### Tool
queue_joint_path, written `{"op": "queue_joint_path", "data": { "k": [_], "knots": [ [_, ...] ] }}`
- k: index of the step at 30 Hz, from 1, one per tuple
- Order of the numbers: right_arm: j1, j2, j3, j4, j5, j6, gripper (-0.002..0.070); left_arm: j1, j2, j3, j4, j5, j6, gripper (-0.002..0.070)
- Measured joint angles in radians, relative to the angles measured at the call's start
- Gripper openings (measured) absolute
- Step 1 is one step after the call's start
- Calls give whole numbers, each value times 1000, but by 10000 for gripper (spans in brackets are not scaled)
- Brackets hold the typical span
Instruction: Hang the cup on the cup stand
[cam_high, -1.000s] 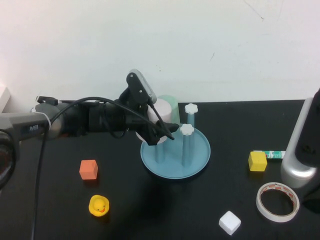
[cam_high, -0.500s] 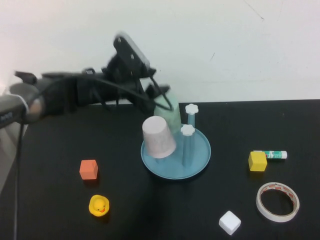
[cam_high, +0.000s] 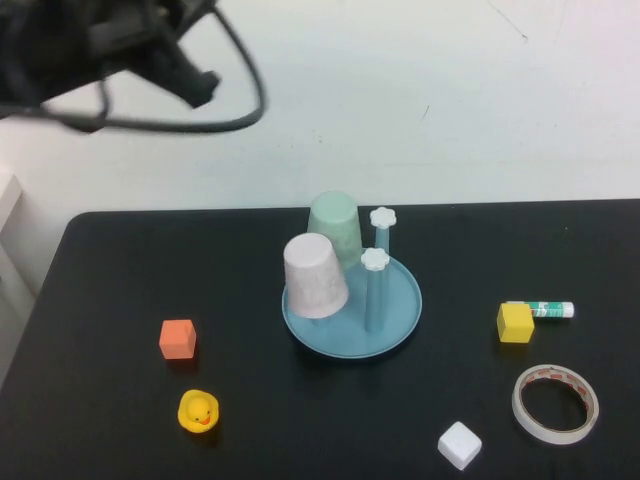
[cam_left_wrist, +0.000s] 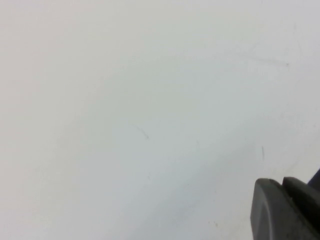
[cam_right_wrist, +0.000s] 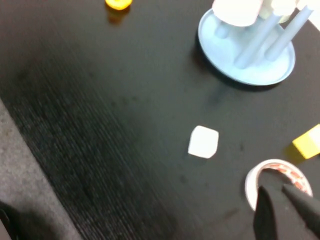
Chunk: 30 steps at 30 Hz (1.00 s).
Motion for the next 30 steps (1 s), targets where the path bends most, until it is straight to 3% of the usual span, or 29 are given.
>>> {"op": "queue_joint_path", "data": {
  "k": [8, 18, 30],
  "knots": [
    [0, -140, 142, 12, -39, 0, 4, 0, -348, 327, 115, -3, -112, 0],
    [0, -142, 146, 12, 1, 8, 0, 0, -692, 736, 124, -12, -160, 0],
    [0, -142, 146, 13, 1, 10, 0, 0, -991, 973, 178, -143, -205, 0]
  ]
}}
